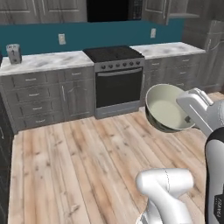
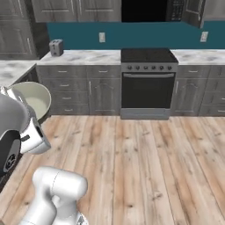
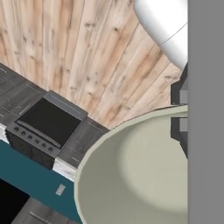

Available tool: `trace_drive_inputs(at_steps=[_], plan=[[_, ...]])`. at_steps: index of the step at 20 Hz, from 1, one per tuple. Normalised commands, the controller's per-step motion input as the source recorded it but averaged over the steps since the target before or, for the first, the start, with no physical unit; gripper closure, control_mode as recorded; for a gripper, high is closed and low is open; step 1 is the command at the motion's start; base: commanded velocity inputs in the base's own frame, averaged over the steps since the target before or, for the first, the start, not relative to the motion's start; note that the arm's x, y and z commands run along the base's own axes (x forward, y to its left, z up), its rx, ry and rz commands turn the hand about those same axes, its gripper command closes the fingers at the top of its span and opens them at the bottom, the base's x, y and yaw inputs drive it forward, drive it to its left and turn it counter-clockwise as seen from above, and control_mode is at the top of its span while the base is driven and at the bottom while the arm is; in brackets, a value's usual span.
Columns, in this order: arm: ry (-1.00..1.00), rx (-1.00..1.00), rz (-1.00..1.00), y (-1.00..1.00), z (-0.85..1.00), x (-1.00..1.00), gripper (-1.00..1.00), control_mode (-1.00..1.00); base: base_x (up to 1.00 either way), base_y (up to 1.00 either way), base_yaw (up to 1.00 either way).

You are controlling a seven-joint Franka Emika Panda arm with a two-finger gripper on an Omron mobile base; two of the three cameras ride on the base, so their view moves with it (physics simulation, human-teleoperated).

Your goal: Take the smaller bowl and place it next to the appetizer plate on the dining counter , and place the larger bowl next to the plate with cooked food.

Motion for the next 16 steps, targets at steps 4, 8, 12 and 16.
trace_drive_inputs(at_steps=[4, 8, 12, 16], plan=[[0.0, 0.0, 0.0, 0.0, 0.0, 0.0, 1.0, 1.0, -0.9, 0.51, -0.1], [0.0, 0.0, 0.0, 0.0, 0.0, 0.0, 1.0, 1.0, -0.75, 0.61, -0.27], [0.0, 0.0, 0.0, 0.0, 0.0, 0.0, 1.0, 1.0, -0.26, 0.75, -0.38], [0.0, 0.0, 0.0, 0.0, 0.0, 0.0, 1.0, 1.0, -0.3, 0.28, -0.48]])
